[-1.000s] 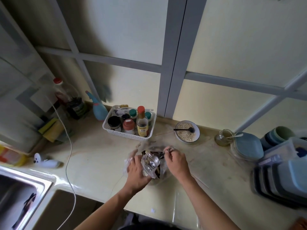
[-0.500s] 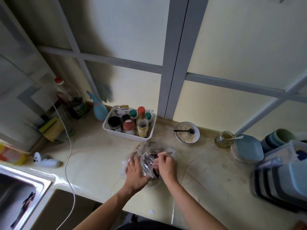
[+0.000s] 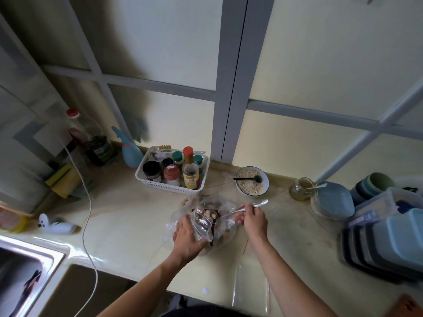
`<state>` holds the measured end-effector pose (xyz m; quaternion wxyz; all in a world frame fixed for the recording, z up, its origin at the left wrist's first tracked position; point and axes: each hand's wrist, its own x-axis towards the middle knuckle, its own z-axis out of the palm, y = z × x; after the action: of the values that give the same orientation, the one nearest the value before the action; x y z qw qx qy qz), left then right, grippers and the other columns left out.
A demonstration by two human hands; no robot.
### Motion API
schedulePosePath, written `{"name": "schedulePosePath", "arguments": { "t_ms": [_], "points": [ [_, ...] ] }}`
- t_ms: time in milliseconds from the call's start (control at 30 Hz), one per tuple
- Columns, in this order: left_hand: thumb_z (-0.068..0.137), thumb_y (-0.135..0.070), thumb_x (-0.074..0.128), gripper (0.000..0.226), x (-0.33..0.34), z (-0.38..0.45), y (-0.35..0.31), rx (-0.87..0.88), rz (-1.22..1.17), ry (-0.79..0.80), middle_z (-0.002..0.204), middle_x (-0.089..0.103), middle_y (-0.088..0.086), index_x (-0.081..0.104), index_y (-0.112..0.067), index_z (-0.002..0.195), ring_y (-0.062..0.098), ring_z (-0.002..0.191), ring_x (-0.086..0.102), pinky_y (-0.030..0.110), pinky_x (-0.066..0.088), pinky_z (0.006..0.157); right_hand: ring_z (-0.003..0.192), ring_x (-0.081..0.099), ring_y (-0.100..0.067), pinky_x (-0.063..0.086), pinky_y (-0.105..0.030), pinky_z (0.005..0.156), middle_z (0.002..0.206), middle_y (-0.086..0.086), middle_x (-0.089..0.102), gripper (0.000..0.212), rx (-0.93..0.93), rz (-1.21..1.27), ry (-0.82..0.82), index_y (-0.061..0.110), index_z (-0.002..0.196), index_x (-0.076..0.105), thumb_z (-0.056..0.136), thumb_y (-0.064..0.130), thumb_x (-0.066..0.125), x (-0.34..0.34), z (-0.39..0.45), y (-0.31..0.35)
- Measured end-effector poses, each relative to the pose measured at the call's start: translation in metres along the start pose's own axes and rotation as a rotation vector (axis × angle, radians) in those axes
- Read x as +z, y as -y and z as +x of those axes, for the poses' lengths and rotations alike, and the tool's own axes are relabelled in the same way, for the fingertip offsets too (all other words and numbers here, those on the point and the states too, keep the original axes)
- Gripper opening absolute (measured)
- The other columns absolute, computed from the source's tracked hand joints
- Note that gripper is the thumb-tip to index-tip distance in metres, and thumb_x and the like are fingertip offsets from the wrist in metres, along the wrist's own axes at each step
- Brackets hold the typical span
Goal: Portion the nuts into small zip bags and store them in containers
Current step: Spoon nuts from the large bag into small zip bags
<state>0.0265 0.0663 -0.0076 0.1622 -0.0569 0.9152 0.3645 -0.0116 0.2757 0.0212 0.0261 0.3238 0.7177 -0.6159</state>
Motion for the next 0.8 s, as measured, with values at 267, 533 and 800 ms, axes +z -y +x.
{"name": "schedulePosePath", "arguments": {
  "t_ms": [267,533,800],
  "points": [
    [0.068,-0.073,0.072,0.1,0.019,0.007,-0.014,-0.095,0.175,-0.031,0.129,0.055,0.008,0.021,-0.014,0.13,0.03,0.116,0.055,0.045,0.043,0.095,0.06,0.07,-0.017,0.059,-0.048,0.079,0.058,0.0,0.071,0.035,-0.142,-0.115,-0.135,0.019,0.083,0.069,0.103,0.03,0.043,-0.024,-0.004,0.027],
    [0.073,-0.064,0.071,0.092,0.029,0.01,-0.015,-0.116,0.181,-0.071,0.126,0.059,0.012,0.024,-0.013,0.133,0.032,0.112,0.061,0.041,0.051,0.09,0.054,0.065,-0.01,0.049,-0.03,0.063,0.058,-0.003,0.068,0.034,-0.233,-0.136,-0.172,0.02,0.083,0.068,0.104,0.029,0.043,-0.028,-0.03,0.047],
    [0.069,-0.047,0.082,0.081,0.019,0.007,-0.017,-0.023,0.021,-0.111,0.108,0.061,0.005,0.028,-0.016,0.121,0.029,0.097,0.064,0.037,0.049,0.077,0.06,0.066,-0.007,0.06,-0.035,0.065,0.074,0.005,0.069,0.038,-0.658,-0.46,0.368,0.013,0.091,0.072,0.105,0.039,0.048,-0.009,-0.07,0.057]
  ]
}}
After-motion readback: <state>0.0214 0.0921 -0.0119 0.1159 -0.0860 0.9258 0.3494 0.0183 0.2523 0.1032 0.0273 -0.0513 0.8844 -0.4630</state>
